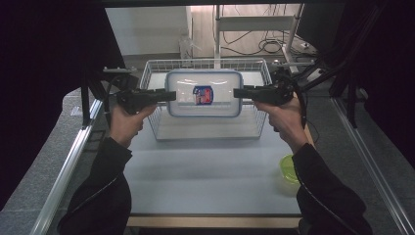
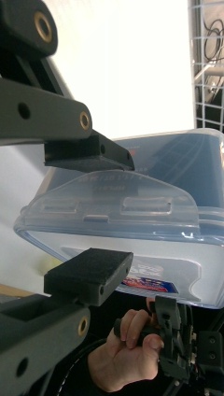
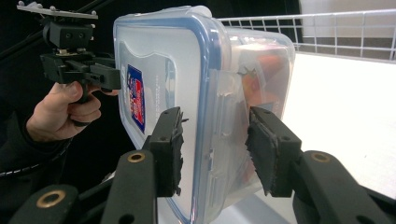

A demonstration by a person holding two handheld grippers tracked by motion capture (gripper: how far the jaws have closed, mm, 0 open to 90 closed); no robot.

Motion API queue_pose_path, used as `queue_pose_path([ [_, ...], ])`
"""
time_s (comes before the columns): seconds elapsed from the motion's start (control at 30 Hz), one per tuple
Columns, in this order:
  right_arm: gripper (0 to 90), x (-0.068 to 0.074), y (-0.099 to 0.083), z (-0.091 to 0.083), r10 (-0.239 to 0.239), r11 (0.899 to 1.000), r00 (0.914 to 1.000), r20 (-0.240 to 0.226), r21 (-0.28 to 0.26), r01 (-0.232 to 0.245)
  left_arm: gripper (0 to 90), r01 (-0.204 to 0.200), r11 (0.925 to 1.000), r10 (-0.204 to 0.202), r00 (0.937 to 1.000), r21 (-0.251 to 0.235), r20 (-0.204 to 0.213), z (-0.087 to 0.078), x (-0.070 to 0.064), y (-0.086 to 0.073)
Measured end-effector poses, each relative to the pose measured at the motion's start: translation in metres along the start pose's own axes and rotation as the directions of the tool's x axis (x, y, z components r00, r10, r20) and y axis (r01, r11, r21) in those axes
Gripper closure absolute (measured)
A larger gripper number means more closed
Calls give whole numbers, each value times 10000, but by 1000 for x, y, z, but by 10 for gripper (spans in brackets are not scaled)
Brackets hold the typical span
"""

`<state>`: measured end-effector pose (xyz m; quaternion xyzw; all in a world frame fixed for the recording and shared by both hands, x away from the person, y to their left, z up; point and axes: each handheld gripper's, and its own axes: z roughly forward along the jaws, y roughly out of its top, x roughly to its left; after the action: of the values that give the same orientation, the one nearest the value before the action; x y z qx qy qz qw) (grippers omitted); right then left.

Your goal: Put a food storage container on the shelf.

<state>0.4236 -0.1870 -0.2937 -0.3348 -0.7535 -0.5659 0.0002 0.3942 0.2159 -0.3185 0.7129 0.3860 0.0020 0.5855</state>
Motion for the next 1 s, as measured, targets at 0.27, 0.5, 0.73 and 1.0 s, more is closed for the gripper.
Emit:
queue_pose_path([
  [0.27,553,-12,17,4,121,9995,9999,98,-276,-119,506,35,10000,-35,10000,-50,-63,8,9,19],
  [0.5,551,-24,24,10,186,9992,9996,207,-359,-179,493,213,9997,-217,9993,-125,-307,18,19,27],
  [0.73,581,-37,26,17,397,9966,9974,596,-738,-353,489,336,9993,-328,9984,148,-456,31,29,32],
  [1.0,622,-41,30,13,703,9901,9959,577,-1257,-626,488,547,9985,-547,9981,19,-270,36,37,27],
])
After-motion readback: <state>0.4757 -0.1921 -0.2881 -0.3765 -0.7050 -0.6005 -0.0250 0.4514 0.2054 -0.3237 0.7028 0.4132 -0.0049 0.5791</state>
